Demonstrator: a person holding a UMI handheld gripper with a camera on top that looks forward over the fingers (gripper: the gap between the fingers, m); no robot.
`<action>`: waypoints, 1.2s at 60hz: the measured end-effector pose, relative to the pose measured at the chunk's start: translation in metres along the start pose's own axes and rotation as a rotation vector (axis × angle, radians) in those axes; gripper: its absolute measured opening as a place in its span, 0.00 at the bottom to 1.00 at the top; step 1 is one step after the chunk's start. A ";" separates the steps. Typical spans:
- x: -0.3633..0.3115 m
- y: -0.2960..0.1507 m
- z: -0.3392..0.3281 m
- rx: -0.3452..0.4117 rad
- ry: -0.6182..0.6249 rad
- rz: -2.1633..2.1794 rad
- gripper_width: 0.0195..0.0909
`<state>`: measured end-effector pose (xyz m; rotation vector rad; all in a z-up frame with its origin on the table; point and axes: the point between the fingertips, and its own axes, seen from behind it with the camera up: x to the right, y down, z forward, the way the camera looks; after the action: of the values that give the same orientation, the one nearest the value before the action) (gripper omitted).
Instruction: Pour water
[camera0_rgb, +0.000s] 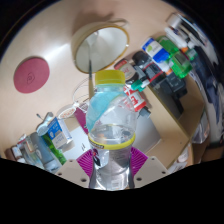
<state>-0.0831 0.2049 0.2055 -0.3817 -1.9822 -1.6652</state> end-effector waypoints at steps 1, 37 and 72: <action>0.000 0.002 -0.001 -0.003 -0.002 0.031 0.35; -0.084 -0.055 -0.051 -0.013 -0.232 2.478 0.35; -0.122 -0.100 -0.055 0.018 -0.171 2.552 0.49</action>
<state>-0.0231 0.1447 0.0614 -1.7896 -0.2231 0.1953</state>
